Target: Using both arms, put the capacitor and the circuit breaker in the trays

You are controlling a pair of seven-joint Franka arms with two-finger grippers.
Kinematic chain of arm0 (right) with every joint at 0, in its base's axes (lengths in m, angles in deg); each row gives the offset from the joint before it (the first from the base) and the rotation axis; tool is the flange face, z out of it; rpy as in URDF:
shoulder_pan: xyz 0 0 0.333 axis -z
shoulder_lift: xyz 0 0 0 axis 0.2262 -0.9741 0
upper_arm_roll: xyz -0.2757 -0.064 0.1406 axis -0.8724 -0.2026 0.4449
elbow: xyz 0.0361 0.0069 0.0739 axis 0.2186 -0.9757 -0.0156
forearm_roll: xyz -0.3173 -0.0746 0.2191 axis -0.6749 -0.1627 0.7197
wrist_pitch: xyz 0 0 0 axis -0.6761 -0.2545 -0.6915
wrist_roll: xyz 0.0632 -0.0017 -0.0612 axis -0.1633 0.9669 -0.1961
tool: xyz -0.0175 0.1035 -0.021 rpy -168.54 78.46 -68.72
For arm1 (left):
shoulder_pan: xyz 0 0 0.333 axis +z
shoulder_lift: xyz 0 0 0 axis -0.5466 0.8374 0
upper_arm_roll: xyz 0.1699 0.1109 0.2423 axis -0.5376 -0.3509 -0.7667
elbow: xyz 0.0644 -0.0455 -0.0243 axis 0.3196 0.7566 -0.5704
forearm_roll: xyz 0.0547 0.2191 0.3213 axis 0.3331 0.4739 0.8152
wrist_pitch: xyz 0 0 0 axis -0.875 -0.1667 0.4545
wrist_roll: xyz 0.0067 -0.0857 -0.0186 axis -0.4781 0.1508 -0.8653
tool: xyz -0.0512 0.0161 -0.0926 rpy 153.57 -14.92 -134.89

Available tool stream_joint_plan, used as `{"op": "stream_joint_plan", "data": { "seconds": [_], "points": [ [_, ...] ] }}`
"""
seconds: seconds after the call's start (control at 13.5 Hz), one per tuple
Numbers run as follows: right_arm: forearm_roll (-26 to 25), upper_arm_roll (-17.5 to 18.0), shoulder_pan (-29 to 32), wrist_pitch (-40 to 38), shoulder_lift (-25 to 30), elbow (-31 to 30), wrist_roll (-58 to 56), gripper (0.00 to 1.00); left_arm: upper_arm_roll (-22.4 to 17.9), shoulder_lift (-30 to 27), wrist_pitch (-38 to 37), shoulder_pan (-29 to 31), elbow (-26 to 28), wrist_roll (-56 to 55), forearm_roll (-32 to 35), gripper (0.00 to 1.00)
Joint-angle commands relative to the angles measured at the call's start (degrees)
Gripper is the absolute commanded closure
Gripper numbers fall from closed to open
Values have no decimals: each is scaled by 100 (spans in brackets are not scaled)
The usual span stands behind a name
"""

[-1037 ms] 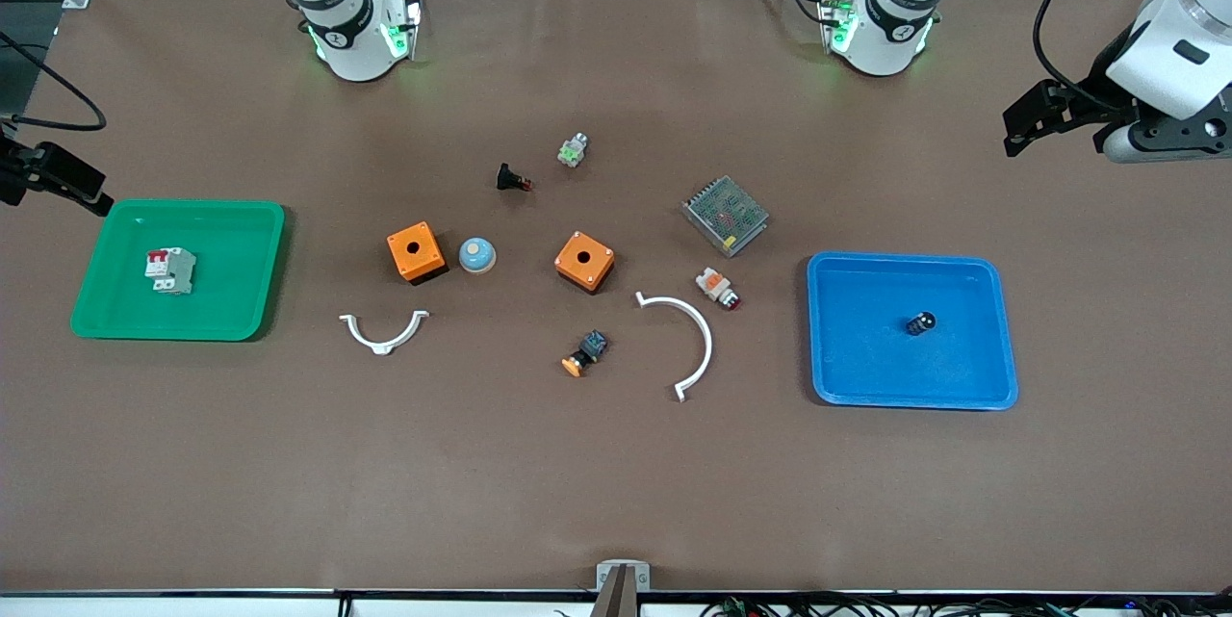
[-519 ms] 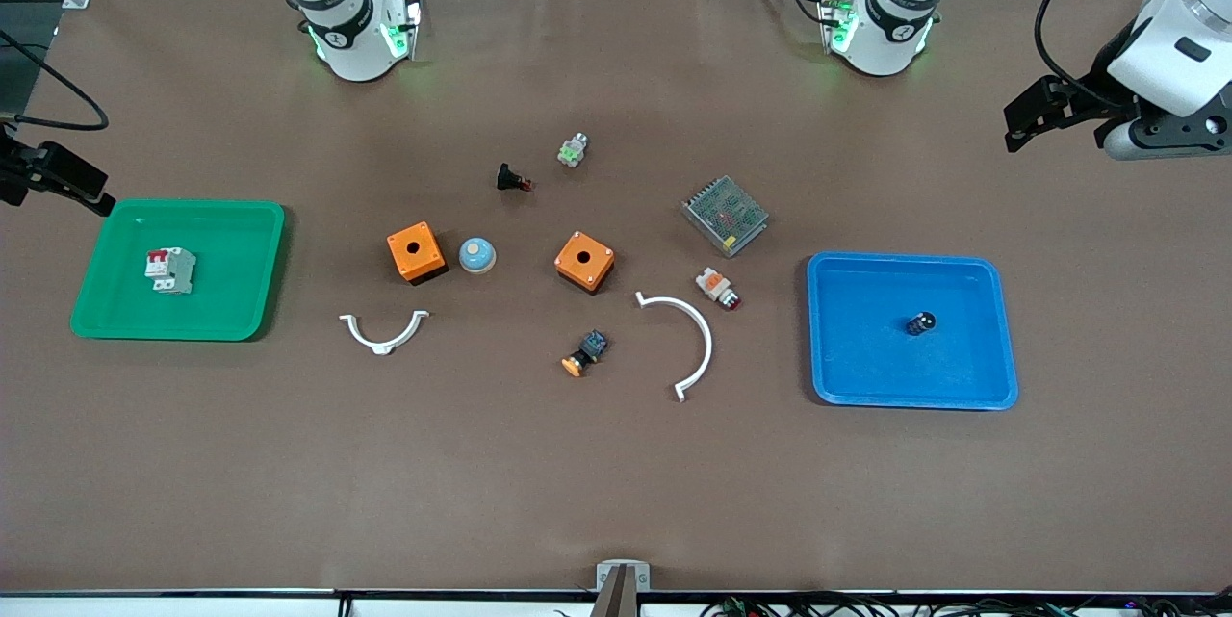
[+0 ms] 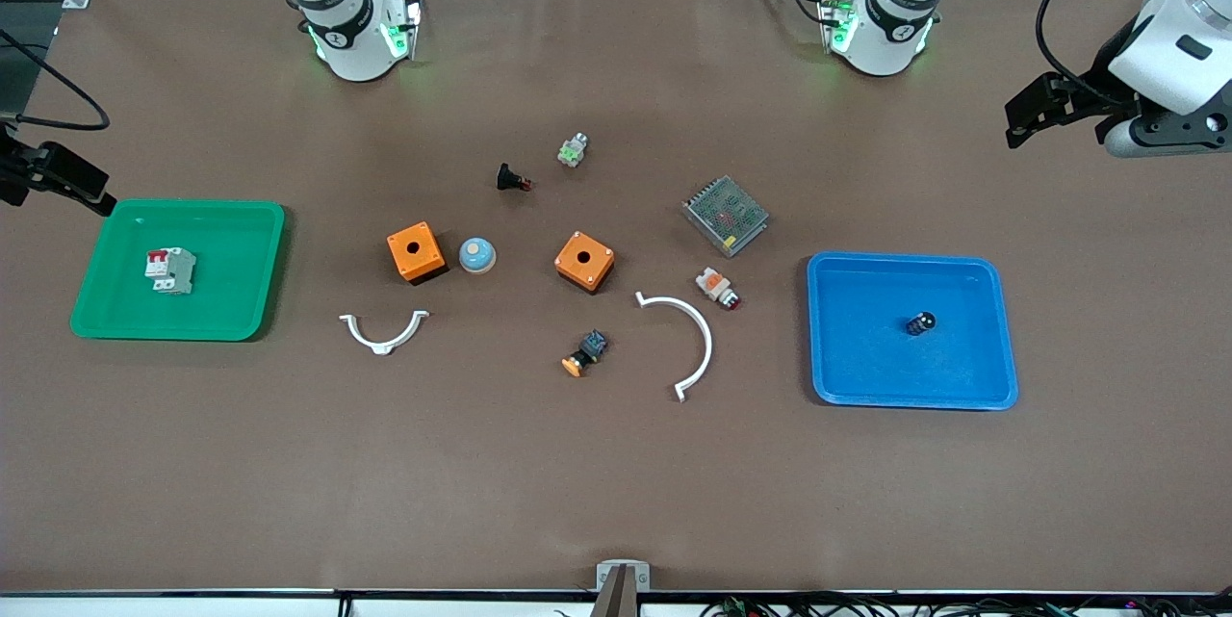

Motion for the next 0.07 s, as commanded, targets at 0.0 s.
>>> {"op": "stream_joint_plan", "data": {
  "seconds": [0.0],
  "points": [
    [16, -9, -34, -64, -78, 153, 19, 0, -3, 32, -130, 14, -135, 86, 18, 0]
  ]
}}
